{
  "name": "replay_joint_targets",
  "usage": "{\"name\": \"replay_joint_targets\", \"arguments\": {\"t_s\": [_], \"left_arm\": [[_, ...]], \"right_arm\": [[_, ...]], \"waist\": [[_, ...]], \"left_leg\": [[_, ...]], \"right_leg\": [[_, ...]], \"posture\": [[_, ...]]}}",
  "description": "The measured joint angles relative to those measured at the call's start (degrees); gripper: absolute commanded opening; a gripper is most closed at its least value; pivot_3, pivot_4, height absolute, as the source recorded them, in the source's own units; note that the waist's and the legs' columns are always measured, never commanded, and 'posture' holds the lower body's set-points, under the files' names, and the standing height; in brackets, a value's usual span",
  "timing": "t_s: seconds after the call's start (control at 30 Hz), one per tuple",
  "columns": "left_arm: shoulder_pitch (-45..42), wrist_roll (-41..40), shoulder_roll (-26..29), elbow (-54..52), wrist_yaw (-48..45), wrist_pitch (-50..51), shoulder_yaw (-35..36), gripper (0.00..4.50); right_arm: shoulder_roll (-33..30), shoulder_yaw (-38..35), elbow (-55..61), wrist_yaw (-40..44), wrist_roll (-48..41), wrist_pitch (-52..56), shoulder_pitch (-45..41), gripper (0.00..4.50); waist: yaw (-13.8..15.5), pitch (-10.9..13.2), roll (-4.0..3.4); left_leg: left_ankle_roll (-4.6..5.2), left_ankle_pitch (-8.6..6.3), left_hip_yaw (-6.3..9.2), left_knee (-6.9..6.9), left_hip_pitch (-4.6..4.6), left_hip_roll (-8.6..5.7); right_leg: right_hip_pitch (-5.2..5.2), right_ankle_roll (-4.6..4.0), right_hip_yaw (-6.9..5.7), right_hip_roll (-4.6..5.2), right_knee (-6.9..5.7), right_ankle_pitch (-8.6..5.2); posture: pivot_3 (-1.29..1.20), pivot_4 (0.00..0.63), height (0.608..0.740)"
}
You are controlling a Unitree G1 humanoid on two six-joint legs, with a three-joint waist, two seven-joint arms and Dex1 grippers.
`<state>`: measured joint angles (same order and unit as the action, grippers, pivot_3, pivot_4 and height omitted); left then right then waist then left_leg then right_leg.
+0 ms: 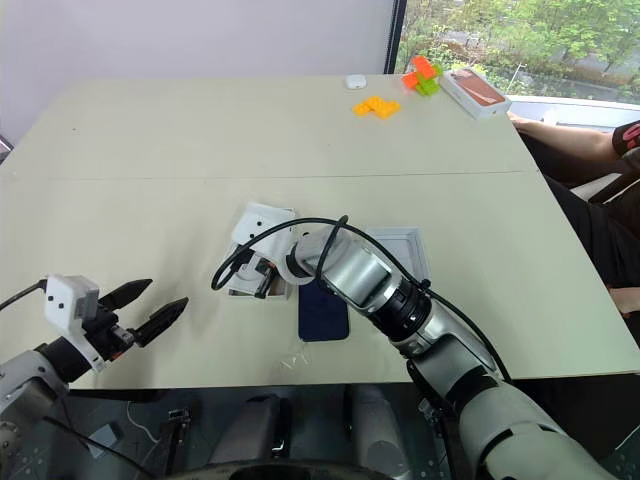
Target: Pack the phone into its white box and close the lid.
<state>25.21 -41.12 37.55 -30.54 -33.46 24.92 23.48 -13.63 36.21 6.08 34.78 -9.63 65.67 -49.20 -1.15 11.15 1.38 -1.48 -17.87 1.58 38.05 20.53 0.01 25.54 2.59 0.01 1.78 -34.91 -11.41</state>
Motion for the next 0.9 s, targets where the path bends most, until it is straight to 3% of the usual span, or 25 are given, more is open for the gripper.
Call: {"name": "replay_joint_targets", "arguments": {"t_s": [0.27, 0.67, 0.9], "left_arm": [[0.4, 2.0, 0.1, -1.1, -3.1, 0.0, -1.3, 4.5], [-0.7, 3.1, -0.2, -1.1, -3.9, 0.1, -2.3, 4.5], [0.9, 3.8, -1.8, -1.2, -3.8, 0.1, -2.3, 4.5]], "right_arm": [[-3.2, 1.5, 2.2, 1.4, 0.6, 0.2, -1.0, 0.02], [1.7, 3.5, -1.8, 1.9, 1.2, 0.2, -3.2, 0.02], [-3.9, 5.5, -0.3, 3.3, 3.7, -2.1, -4.5, 0.02]], "waist": [[-0.1, 0.0, 0.0], [-1.3, 0.0, 0.0], [-1.3, 0.0, 0.0]], "left_leg": [[0.0, 0.0, 0.01, 0.0, -0.01, 0.01], [0.0, 0.0, 0.02, 0.0, -0.01, 0.07], [0.0, 0.0, 0.02, 0.0, -0.02, 0.02]], "right_leg": [[0.0, 0.02, -0.01, -0.04, 0.0, -0.01], [0.02, 0.02, -0.01, -0.07, -0.04, 0.01], [0.01, 0.03, -0.01, 0.0, -0.03, -0.01]], "posture": [[0.0, 0.15, 0.74], [0.0, 0.15, 0.74], [0.0, 0.15, 0.74]]}}
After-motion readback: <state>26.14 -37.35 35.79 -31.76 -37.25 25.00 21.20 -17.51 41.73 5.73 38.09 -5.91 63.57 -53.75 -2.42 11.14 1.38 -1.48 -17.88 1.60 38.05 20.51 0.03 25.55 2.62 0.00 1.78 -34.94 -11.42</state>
